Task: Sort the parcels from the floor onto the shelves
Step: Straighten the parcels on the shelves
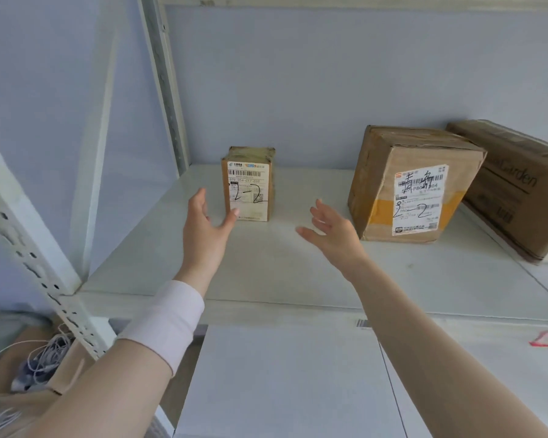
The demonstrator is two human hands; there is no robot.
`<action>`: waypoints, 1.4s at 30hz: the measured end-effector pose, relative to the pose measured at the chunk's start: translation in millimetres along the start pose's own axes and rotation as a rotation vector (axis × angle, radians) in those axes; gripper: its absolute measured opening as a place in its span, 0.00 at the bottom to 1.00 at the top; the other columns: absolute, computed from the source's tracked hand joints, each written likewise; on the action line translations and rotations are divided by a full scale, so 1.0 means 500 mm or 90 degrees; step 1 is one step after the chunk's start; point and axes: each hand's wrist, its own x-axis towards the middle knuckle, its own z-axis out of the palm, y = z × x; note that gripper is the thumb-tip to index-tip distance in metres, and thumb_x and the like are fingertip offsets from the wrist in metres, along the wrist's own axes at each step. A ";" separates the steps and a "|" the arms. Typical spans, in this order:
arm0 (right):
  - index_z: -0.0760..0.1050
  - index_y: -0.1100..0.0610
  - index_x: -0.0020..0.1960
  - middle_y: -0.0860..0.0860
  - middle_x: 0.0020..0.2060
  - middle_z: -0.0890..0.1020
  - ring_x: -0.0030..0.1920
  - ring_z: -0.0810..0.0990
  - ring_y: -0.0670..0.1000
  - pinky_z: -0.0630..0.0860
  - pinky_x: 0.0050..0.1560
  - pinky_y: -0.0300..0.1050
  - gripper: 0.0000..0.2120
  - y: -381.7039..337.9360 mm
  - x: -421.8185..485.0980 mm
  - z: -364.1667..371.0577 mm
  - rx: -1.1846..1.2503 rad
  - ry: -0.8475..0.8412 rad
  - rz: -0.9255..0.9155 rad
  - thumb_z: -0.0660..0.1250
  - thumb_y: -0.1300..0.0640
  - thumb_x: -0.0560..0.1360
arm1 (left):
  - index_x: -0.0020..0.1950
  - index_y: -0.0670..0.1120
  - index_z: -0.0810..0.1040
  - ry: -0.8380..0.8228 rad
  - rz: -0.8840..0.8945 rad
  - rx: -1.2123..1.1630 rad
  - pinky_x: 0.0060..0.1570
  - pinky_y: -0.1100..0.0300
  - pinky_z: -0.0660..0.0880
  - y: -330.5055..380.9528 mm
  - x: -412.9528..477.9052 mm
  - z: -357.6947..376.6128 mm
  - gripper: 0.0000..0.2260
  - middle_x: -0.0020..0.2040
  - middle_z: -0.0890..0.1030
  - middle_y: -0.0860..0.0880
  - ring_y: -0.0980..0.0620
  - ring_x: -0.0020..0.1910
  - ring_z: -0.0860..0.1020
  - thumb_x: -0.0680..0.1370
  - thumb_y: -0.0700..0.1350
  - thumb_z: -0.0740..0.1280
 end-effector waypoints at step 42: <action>0.73 0.55 0.63 0.48 0.51 0.79 0.53 0.77 0.48 0.71 0.50 0.40 0.24 0.153 0.140 -0.397 -0.041 0.136 0.032 0.75 0.58 0.69 | 0.72 0.46 0.64 -0.290 -0.037 -0.068 0.62 0.64 0.68 0.090 -0.013 0.455 0.29 0.67 0.73 0.50 0.57 0.65 0.71 0.73 0.40 0.71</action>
